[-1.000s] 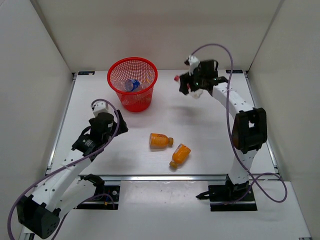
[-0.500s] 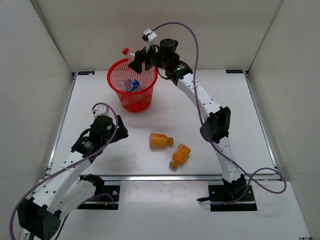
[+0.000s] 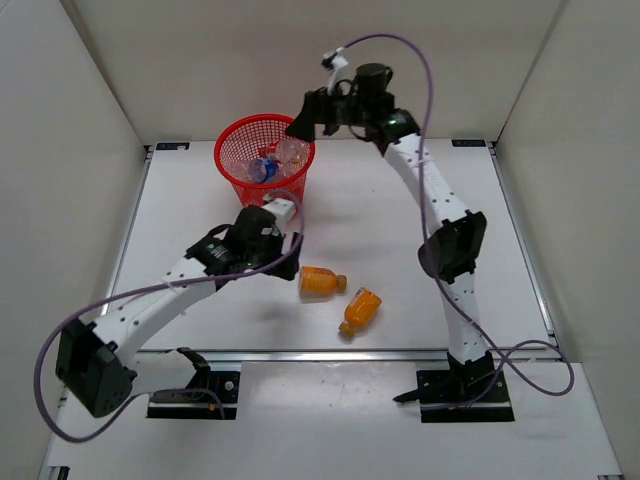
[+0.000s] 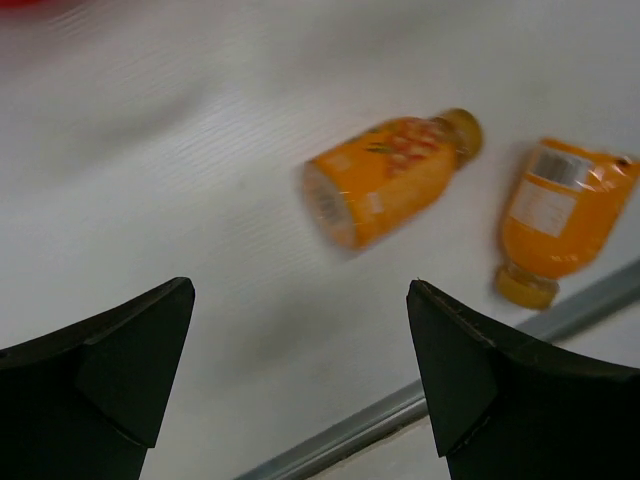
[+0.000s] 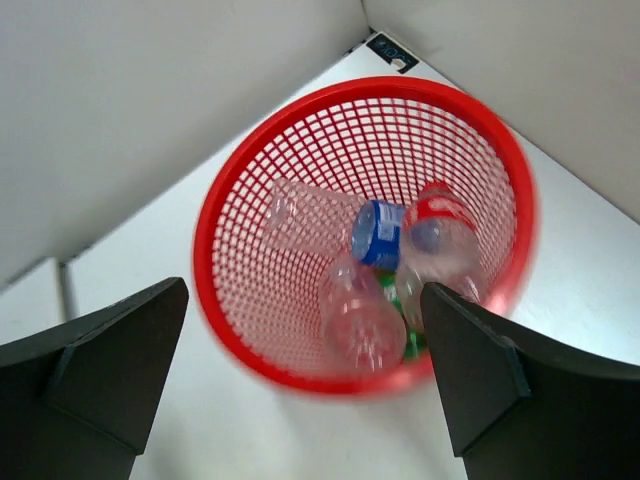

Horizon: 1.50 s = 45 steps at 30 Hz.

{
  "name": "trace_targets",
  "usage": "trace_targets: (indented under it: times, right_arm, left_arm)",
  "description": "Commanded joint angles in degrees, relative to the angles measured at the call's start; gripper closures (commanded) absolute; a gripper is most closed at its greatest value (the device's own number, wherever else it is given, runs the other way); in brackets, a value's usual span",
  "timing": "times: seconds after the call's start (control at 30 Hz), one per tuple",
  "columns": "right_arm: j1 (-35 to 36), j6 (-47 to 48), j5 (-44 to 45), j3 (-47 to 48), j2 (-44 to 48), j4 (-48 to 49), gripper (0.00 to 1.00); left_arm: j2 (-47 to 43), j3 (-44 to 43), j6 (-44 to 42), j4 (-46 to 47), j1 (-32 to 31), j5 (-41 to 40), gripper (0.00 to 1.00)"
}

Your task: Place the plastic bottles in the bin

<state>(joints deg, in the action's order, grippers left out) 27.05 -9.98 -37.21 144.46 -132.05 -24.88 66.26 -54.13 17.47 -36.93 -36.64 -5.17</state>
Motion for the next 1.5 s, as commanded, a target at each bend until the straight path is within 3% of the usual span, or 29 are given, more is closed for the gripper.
trace_targets:
  times: [0.0, 0.1, 0.17, 0.27, 0.33, 0.43, 0.63, 0.93, 0.97, 1.07, 1.17, 1.23, 1.37, 1.47]
  right_arm:
    - [-8.0, -5.3, -9.6, -0.3, 10.4, -10.7, 0.01]
    - [-9.9, 2.8, -0.3, -6.3, 17.2, -23.5, 0.01]
    - [-10.9, 6.3, 8.3, -15.6, 25.6, -25.0, 0.01]
    - [-16.2, 3.7, 3.1, -40.4, 42.6, -13.6, 0.0]
    - [-23.8, 1.6, -0.9, -59.0, 52.6, -5.2, 0.01]
    - [-31.0, 2.2, 1.9, -69.6, 63.7, -4.5, 0.01]
    - [-39.7, 7.6, 7.1, -76.7, 75.4, -17.6, 0.01]
    - [-35.7, 7.2, 19.3, -83.2, 82.7, -21.1, 0.01]
    - [-35.8, 7.3, 19.5, -83.7, 83.2, -21.7, 0.01]
    - [-36.3, 7.0, 20.7, -84.6, 84.1, -21.9, 0.0]
    - [-35.4, 6.2, 21.4, -86.8, 84.8, -22.0, 0.01]
    - [-34.2, 5.6, 22.4, -87.5, 85.0, -22.4, 0.01]
    - [-30.8, 2.8, 23.4, -91.1, 85.7, -21.1, 0.01]
    - [-28.5, 0.4, 22.6, -94.2, 87.0, -18.2, 0.01]
  left_arm:
    - [5.6, -5.0, -16.3, 0.8, -5.1, 10.1, 0.01]
    - [10.3, -7.9, -21.6, 5.8, -6.2, 19.3, 0.01]
    - [12.7, -8.1, -23.9, 10.4, -4.9, 25.8, 0.01]
    - [18.4, -9.8, -26.0, 13.9, -3.5, 30.6, 0.01]
    - [22.0, -11.4, -27.5, 14.4, -3.2, 32.8, 0.01]
    - [28.8, -15.8, -30.2, 11.5, -3.8, 33.0, 0.01]
    - [35.1, -17.4, -30.8, 6.4, -0.9, 34.1, 0.01]
    - [33.7, -5.6, -25.3, 11.9, -3.9, 20.7, 0.02]
    - [33.6, -4.7, -24.4, 13.5, -4.2, 20.1, 0.04]
    - [31.7, -2.6, -20.9, 17.0, -4.0, 18.5, 0.23]
    - [24.1, -2.7, -15.7, 19.4, -3.3, 13.0, 0.41]
    - [18.3, -3.5, -13.5, 20.1, -3.1, 8.0, 0.43]
    - [7.2, -11.1, -9.4, 22.8, -4.6, -9.5, 0.44]
    - [2.8, -12.2, -2.0, 31.9, 0.9, -12.7, 0.43]
